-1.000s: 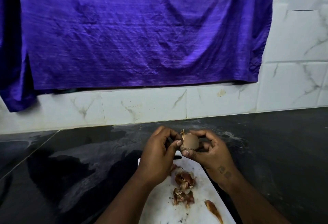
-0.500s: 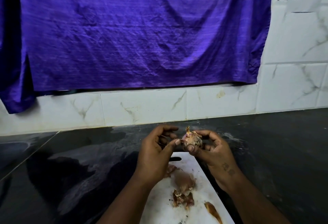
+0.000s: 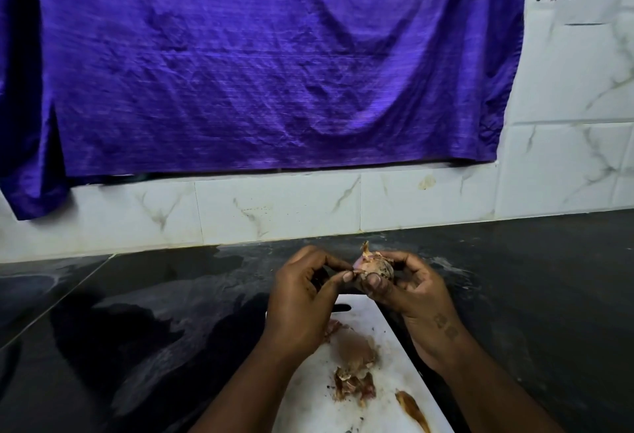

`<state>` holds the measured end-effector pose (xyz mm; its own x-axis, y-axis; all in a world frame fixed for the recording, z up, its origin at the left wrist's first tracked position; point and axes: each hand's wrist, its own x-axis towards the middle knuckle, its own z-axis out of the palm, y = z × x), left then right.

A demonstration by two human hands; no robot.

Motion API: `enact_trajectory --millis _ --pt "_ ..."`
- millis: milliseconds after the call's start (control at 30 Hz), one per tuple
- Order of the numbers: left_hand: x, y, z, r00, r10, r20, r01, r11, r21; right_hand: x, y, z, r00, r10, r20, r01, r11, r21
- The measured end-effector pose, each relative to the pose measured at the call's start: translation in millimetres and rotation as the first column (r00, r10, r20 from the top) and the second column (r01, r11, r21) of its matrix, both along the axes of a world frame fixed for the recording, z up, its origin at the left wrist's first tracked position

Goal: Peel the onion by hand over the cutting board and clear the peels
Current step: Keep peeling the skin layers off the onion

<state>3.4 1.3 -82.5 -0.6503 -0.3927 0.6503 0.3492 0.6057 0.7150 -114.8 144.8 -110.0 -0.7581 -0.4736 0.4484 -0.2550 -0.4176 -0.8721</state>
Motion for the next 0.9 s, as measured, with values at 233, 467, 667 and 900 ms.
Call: enact_trajectory --millis 233,467,667,900 --pt "-2 -3 -4 0.997 -0.077 -0.029 0.072 0.987 -0.146 -4 -1 1 0.989 0.033 0.142 -0.018 0.994 -0.108" --pt "-3 -7 -11 0.985 -0.154 0.077 0.168 0.951 -0.258 -2 0 5 0.971 0.054 0.232 -0.016 0.987 -0.162" --pt "-2 -8 -11 0.966 -0.139 0.216 0.217 0.892 -0.396 -1 1 6 0.961 0.100 0.260 -0.049 0.980 -0.195" --pt "3 -14 -7 0.946 -0.129 0.299 0.252 0.872 -0.419 -4 2 7 0.913 0.109 0.394 0.004 0.962 -0.275"
